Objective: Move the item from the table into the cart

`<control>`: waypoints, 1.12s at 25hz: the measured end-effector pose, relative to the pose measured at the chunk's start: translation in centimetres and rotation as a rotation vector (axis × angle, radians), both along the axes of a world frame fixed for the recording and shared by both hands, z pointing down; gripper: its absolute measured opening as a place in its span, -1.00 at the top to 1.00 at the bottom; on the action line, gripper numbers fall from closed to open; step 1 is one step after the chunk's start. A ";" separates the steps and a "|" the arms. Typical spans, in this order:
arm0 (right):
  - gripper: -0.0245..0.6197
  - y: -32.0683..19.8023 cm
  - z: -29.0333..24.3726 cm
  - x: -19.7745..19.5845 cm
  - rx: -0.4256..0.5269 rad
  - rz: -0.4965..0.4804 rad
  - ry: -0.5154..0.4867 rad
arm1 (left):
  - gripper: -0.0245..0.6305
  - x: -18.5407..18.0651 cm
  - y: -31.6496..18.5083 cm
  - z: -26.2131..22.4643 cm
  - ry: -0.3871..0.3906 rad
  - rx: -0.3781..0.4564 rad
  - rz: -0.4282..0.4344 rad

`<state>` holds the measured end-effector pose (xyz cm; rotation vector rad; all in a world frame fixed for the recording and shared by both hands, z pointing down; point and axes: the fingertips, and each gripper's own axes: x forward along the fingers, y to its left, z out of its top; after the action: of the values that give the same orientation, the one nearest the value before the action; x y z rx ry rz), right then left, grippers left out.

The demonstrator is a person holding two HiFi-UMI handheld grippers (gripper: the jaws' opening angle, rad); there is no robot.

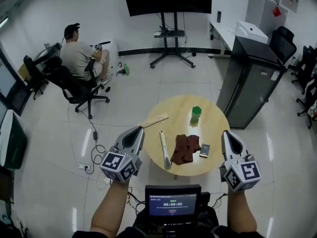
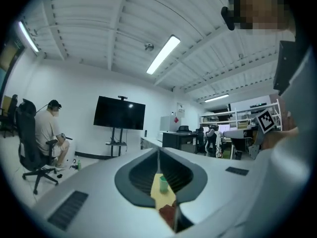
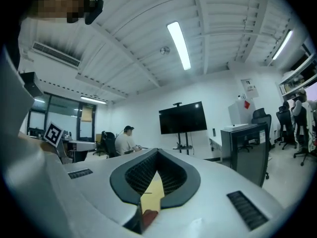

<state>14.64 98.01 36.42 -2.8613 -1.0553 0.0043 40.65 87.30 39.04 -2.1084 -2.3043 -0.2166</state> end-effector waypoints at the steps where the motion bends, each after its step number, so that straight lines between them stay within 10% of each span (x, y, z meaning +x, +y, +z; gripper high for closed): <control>1: 0.92 1.8 0.0 1.0 -0.007 -0.017 -0.002 | 0.86 0.8 1.3 0.1 0.008 0.003 -0.011; 8: 0.92 8.8 1.4 11.0 0.040 -0.082 -0.014 | 0.48 8.3 8.1 2.7 0.001 0.081 0.020; 20: 0.92 15.1 2.3 30.9 0.014 0.012 -0.065 | 0.48 26.0 17.3 5.8 0.019 0.103 0.159; 28: 0.82 20.2 8.0 36.8 0.127 0.028 -0.098 | 0.46 29.9 25.8 16.0 0.087 0.398 0.298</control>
<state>51.46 118.22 44.43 -2.7572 -1.0715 -0.1951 70.60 113.08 55.03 -1.5417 -2.2560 -0.5151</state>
